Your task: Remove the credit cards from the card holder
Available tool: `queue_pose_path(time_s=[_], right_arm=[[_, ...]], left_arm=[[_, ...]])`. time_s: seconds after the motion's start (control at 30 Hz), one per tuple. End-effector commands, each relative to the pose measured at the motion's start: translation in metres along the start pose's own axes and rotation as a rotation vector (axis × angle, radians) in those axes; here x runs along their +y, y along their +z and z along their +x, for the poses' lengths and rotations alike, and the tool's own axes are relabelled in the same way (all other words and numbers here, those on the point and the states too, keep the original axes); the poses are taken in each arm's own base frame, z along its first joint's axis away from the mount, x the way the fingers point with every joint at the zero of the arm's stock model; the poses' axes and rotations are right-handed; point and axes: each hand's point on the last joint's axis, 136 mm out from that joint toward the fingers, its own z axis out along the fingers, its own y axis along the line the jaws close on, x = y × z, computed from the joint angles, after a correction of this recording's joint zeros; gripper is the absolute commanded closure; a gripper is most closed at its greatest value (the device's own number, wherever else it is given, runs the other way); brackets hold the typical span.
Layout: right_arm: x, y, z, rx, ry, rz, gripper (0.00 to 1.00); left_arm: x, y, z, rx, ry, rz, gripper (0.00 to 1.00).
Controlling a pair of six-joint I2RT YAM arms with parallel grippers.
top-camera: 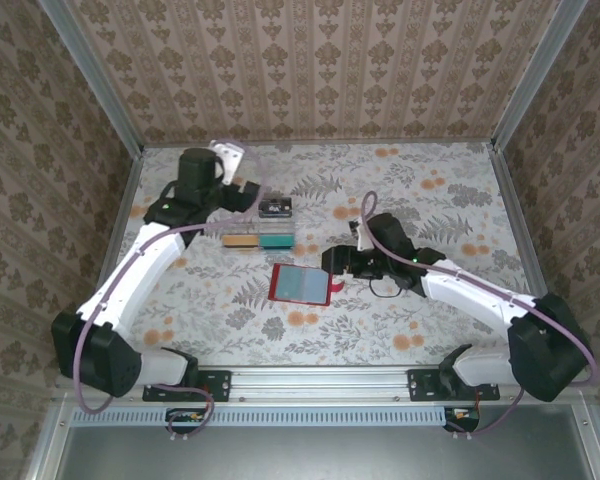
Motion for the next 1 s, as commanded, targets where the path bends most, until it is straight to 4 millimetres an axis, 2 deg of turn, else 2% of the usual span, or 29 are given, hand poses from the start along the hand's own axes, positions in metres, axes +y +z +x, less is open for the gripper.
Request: queue_pose_path(time_s=[0.0, 0.1, 0.23, 0.33, 0.5, 0.63, 0.7, 0.87, 0.97], right_arm=[[0.000, 0.014, 0.005, 0.031, -0.037, 0.059, 0.31], [-0.008, 0.032, 0.019, 0.087, -0.042, 0.110, 0.44], [-0.022, 0.049, 0.033, 0.140, -0.027, 0.177, 0.62], [-0.031, 0.058, 0.041, 0.175, -0.023, 0.224, 0.66], [-0.052, 0.064, 0.047, 0.197, -0.010, 0.327, 0.76], [-0.062, 0.066, 0.050, 0.212, -0.015, 0.367, 0.75], [-0.066, 0.069, 0.053, 0.226, -0.016, 0.378, 0.75], [-0.072, 0.075, 0.057, 0.245, -0.025, 0.396, 0.76], [-0.075, 0.076, 0.056, 0.251, -0.036, 0.409, 0.76]], left_arm=[[-0.030, -0.012, 0.046, 0.114, -0.235, 0.164, 0.00], [-0.044, -0.019, 0.072, 0.126, -0.337, 0.215, 0.04], [-0.060, -0.020, 0.110, 0.193, -0.508, 0.260, 0.22], [-0.079, -0.016, 0.138, 0.264, -0.642, 0.316, 0.40], [-0.114, 0.000, 0.180, 0.420, -0.785, 0.389, 0.61], [-0.146, 0.012, 0.198, 0.524, -0.783, 0.438, 0.70], [-0.159, 0.018, 0.207, 0.573, -0.770, 0.445, 0.71], [-0.178, 0.029, 0.221, 0.670, -0.745, 0.473, 0.74], [-0.181, 0.033, 0.229, 0.695, -0.732, 0.458, 0.74]])
